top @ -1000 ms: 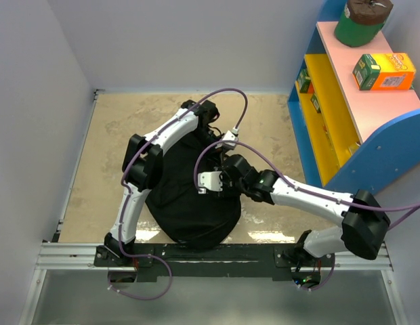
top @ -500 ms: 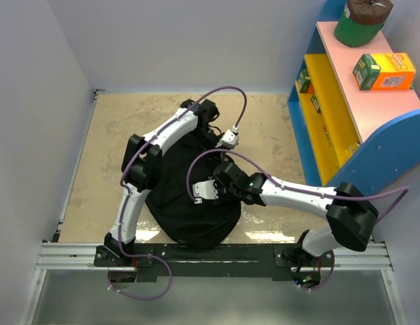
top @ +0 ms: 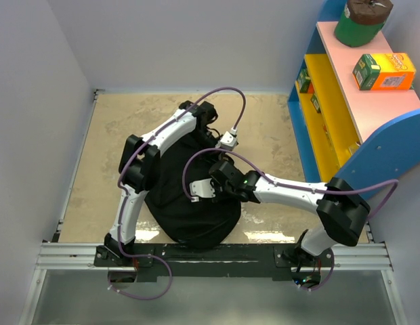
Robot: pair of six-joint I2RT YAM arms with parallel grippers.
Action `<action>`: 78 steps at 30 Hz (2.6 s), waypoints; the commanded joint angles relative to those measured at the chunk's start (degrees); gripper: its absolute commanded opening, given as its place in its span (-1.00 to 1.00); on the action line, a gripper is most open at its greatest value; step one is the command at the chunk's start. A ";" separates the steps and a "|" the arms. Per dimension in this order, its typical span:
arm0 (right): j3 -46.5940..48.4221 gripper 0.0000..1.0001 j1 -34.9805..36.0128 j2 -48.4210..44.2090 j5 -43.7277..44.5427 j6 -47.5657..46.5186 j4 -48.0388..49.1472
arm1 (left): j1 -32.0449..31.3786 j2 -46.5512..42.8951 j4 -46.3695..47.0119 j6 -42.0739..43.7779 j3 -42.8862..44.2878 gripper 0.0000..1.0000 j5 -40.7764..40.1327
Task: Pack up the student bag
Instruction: Zip the student bag at the center of the board.
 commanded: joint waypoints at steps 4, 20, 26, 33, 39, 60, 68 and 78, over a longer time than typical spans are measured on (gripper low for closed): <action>1.79 -1.00 0.11 -2.00 0.97 3.56 3.35 | 0.19 -4.07 -0.69 2.16 -0.72 -0.89 1.89; -3.66 -1.00 0.11 -14.39 6.42 21.58 7.32 | 0.19 -5.04 12.31 -11.72 -3.44 -1.00 -2.33; -4.98 -1.00 0.11 -17.29 7.47 24.31 6.96 | 0.19 -4.95 12.49 -12.16 -3.44 -1.00 -2.50; -5.07 -1.00 0.11 -20.72 9.58 28.60 6.71 | 0.19 -4.78 14.33 -13.04 -4.41 -1.00 -2.24; -5.50 -1.00 0.11 -24.94 10.46 35.81 4.25 | 0.89 -3.28 23.62 -22.34 -4.15 -1.00 -7.76; -6.74 -1.00 0.02 -21.94 15.56 43.30 14.34 | 2.22 -5.32 4.78 -3.13 -4.16 0.65 9.70; -9.28 -1.00 0.02 -26.35 14.94 44.44 14.43 | 1.25 -0.91 -0.69 6.99 -1.77 0.90 16.30; -10.87 -1.00 -0.07 -28.28 14.59 43.65 15.05 | -0.86 3.92 -0.69 5.86 2.09 0.19 14.63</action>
